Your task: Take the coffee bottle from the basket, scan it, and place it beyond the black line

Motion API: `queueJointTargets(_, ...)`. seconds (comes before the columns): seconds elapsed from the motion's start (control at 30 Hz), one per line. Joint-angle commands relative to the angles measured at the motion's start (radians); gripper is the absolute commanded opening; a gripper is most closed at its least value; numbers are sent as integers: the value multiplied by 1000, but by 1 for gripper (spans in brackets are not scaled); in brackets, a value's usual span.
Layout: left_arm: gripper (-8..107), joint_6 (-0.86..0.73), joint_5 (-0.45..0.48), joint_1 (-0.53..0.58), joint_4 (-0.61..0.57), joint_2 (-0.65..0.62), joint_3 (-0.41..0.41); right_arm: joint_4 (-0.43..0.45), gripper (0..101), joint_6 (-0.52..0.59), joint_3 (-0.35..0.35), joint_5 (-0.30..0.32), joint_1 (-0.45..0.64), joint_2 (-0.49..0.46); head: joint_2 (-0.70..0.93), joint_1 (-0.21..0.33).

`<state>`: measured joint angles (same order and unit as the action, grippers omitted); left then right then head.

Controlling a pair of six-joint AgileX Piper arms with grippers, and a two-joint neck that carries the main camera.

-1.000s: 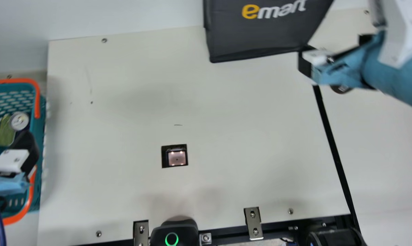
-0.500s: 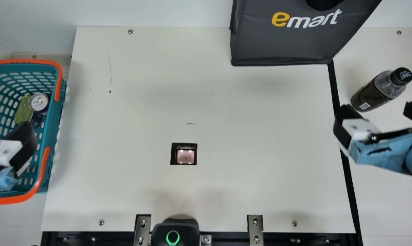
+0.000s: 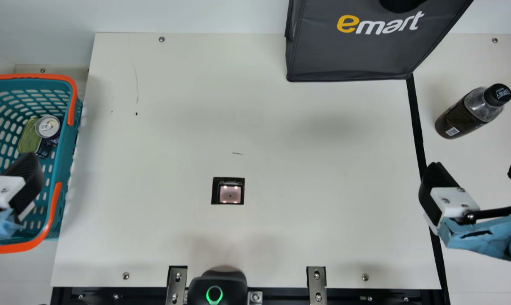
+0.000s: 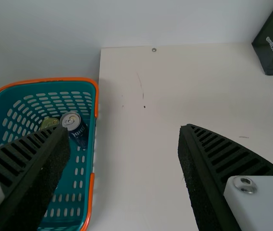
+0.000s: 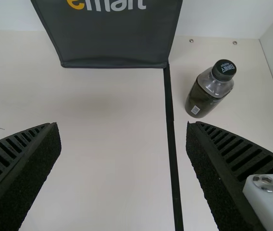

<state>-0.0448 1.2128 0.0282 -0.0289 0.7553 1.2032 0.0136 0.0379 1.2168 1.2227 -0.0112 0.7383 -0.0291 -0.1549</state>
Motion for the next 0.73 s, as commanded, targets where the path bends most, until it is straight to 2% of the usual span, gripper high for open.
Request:
queueJointTargets(0.0, 90, 0, 0, 0, 0, 0, 0, 0, 91, 0, 0, 0, 0, 0, 2, 17)
queueJointTargets(0.7, 90, 0, -2, 0, 0, 0, 0, 0, 91, 0, 0, 0, 0, 0, 2, 17)
